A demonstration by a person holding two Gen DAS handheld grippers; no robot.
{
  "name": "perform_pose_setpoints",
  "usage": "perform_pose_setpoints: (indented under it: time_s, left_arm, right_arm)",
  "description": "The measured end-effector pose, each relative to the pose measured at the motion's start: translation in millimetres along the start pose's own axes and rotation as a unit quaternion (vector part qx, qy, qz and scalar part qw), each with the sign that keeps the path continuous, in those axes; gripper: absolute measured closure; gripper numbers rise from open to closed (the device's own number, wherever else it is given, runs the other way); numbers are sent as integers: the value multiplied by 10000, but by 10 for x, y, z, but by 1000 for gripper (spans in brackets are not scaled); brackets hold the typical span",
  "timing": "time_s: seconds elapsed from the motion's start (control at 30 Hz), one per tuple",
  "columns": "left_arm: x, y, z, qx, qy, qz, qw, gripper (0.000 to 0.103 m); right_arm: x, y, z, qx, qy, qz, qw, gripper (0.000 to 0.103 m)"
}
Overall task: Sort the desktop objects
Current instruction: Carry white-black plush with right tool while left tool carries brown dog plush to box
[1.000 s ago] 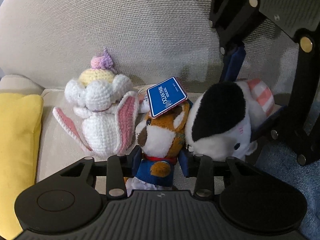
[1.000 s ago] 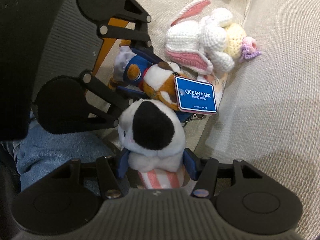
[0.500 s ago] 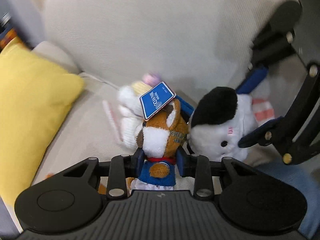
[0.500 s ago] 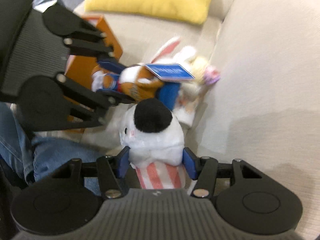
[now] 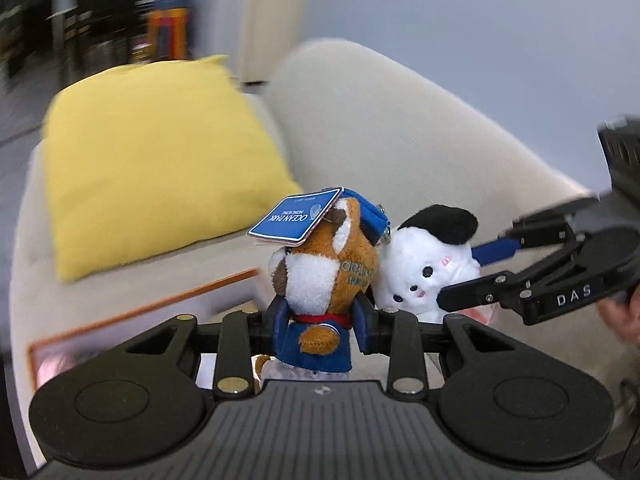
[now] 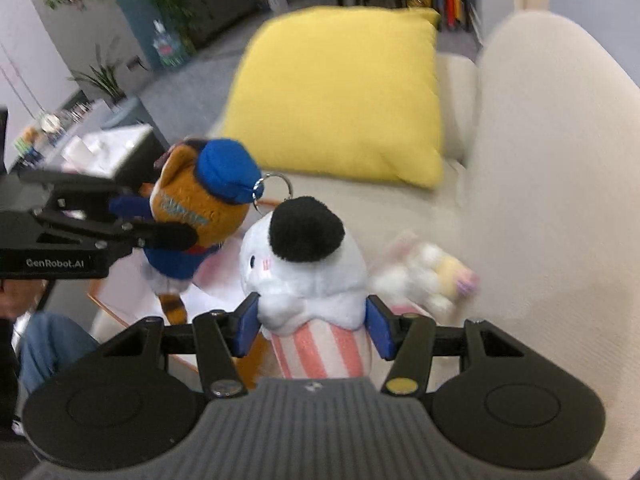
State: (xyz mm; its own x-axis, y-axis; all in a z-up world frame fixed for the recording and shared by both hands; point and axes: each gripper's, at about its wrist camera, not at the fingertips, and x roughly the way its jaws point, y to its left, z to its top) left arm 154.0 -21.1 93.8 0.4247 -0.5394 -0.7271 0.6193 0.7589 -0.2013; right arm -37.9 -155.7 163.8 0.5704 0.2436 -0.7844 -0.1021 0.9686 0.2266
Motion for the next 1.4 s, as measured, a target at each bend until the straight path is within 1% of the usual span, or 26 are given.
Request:
perform_pose_setpoints:
  time_s: [0.07, 0.1, 0.17, 0.27, 0.33, 0.4, 0.47, 0.57, 0.67, 0.73, 0.87, 1.0, 1.07, 1.13, 1.33, 1.37, 1.4]
  left_arm:
    - [-161, 202, -43, -314, -84, 5, 9995, 65]
    - [-207, 285, -106, -465, -105, 3, 9989, 65]
    - [-387, 417, -251, -774, -120, 58, 9969, 65]
    - [-531, 619, -437, -1142, -123, 120, 9933, 65]
    - [-559, 730, -544, -1349, -133, 173, 9906, 65]
    - [-549, 823, -612, -1518, -103, 166, 9882, 65]
    - [-455, 923, -653, -1644, -82, 138, 9863, 65]
    - [-301, 1026, -710, -1784, -26, 261, 9836, 65]
    - [-149, 1100, -742, -1976, 110, 331, 9797, 65]
    - [-196, 1156, -717, -2058, 181, 316, 9779, 65]
    - [-349, 1144, -842, -2089, 364, 392, 9765, 65]
    - [-501, 1146, -1009, -2078, 606, 645, 9742, 65]
    - [-471, 1243, -1111, -2165, 712, 724, 9710, 65]
    - [-513, 1304, -1164, -2284, 722, 772, 9678, 65]
    - [-484, 1490, -1162, -2494, 903, 1005, 9589, 65]
    - [-422, 1544, -1163, -2527, 965, 1051, 9570, 65]
    - [-246, 1683, -1167, -2565, 1023, 1098, 9548, 65]
  right_arm:
    - [32, 230, 64, 8, -105, 148, 9998, 46]
    - [-21, 379, 75, 20, -126, 212, 9997, 46]
    - [103, 530, 150, 58, -80, 295, 9995, 46]
    - [300, 730, 183, 11, 35, 312, 9995, 46]
    - [388, 780, 161, 107, 135, 356, 9992, 46]
    - [484, 879, 141, 215, 185, 307, 9991, 46]
    - [629, 901, 116, 353, 207, 258, 9988, 46]
    - [870, 828, 76, 807, 226, 324, 9960, 46]
    - [1069, 838, 18, 1161, 181, 273, 9927, 46]
    - [1136, 848, -44, 1284, 232, 334, 9909, 46]
    - [1248, 967, -157, 1179, 473, 502, 9906, 46]
    - [1412, 1116, -253, 1203, 692, 747, 9875, 46]
    - [1502, 1188, -291, 1210, 811, 862, 9856, 46]
    - [1617, 1255, -314, 1201, 941, 955, 9837, 46]
    - [1880, 1396, -285, 1103, 1176, 1151, 9802, 46]
    - [1924, 1405, -280, 1132, 1225, 1172, 9790, 46]
    - [1965, 1410, -284, 1170, 1267, 1198, 9777, 46]
